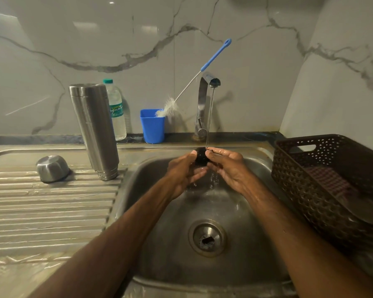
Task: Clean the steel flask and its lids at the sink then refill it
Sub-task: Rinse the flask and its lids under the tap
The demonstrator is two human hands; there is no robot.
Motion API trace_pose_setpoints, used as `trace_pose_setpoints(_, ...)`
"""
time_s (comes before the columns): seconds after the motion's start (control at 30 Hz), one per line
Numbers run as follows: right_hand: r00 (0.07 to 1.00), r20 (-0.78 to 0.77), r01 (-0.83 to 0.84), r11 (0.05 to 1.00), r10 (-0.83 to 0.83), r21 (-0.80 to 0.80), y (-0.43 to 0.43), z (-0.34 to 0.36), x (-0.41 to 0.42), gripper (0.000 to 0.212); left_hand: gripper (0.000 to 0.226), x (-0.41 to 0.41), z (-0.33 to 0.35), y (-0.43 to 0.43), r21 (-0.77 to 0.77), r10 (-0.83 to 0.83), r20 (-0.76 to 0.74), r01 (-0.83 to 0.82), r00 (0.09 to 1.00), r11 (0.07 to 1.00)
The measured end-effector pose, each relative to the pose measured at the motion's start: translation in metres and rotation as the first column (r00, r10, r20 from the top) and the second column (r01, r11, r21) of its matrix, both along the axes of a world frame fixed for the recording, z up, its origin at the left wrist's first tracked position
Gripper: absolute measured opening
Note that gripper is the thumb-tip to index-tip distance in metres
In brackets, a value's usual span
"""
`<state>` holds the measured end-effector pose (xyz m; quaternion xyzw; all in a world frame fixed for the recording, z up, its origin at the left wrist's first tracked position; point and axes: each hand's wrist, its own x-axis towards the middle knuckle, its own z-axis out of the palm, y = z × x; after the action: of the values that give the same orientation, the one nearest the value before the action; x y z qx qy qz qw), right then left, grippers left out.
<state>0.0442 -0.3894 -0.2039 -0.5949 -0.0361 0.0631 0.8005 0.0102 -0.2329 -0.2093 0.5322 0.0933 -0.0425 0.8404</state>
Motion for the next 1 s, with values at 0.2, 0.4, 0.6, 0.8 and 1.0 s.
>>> trace_pose_setpoints(0.2,0.965,0.251,0.162,0.919,-0.072,-0.359,0.000,-0.008,0.005,0.038,0.034,-0.006,0.002,-0.009,0.284,-0.120,0.005,0.114,0.993,0.952)
trace_pose_setpoints(0.4,0.824,0.564,0.416,0.735,-0.054,-0.536,0.007,-0.005,-0.003,0.035,0.035,-0.003,0.001,-0.009,0.393,-0.117,0.067,0.081,0.991,0.916)
trace_pose_setpoints(0.6,0.782,0.622,0.462,0.701,-0.033,-0.544,0.002,-0.005,-0.003,0.034,0.027,-0.004,0.001,-0.007,0.418,-0.093,0.043,0.066,0.995,0.906)
trace_pose_setpoints(0.8,0.776,0.630,0.470,0.694,-0.031,-0.545,0.009,-0.006,-0.009,0.036,0.026,0.005,-0.005,-0.004,0.496,-0.026,0.025,0.010,0.999,0.868)
trace_pose_setpoints(1.0,0.753,0.656,0.518,0.665,-0.054,-0.538,0.007,-0.006,-0.009,0.038,0.029,0.007,-0.004,-0.008,0.536,-0.007,0.047,-0.020,0.999,0.844)
